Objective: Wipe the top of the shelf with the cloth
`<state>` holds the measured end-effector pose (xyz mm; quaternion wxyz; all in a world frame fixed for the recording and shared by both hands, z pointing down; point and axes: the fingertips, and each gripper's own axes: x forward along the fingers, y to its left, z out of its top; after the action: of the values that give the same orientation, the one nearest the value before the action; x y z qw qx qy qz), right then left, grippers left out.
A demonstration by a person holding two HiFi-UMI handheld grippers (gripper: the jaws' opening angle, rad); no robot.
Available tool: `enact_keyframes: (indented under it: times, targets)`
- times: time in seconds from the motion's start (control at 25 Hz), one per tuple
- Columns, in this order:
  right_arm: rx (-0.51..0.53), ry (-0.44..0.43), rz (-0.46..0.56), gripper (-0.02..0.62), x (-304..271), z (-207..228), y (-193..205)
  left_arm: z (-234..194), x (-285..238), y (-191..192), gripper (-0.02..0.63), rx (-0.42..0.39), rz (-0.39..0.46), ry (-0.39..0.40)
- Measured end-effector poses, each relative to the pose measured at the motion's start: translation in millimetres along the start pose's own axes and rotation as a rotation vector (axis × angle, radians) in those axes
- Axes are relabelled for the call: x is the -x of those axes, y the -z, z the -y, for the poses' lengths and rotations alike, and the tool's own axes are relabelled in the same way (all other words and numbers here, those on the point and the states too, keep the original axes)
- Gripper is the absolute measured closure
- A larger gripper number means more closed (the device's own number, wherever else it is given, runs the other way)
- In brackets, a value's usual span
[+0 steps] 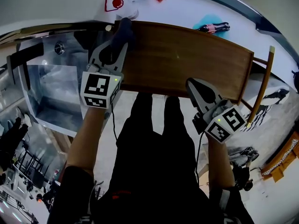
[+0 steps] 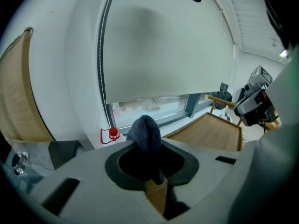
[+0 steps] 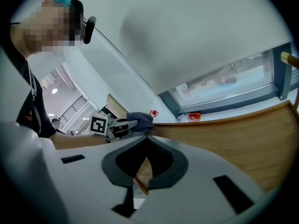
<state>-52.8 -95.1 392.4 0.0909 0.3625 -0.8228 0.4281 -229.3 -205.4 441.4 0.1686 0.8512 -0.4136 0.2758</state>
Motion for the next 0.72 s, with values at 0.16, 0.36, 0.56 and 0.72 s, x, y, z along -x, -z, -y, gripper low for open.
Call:
enact_keyframes:
  times: [0.16, 0.36, 0.56, 0.72]
  targets:
    - [-0.024, -0.001, -0.005, 0.592, -0.9, 7.5, 9.2, -0.8, -12.3, 7.9, 0.537, -0.097, -0.041, -0.057]
    - [-0.051, 0.009, -0.008, 0.592, 2.1, 16.3, 19.7, -3.7, -30.6, 19.7, 0.537, -0.139, -0.089, -0.114]
    - [-0.067, 0.02, -0.002, 0.592, 7.0, 24.1, 23.9, -16.3, -46.8, 23.2, 0.537, -0.145, -0.124, -0.174]
    - [-0.086, 0.028, 0.012, 0.592, 10.3, 26.1, 28.1, -13.5, -66.1, 25.4, 0.537, -0.149, -0.142, -0.152]
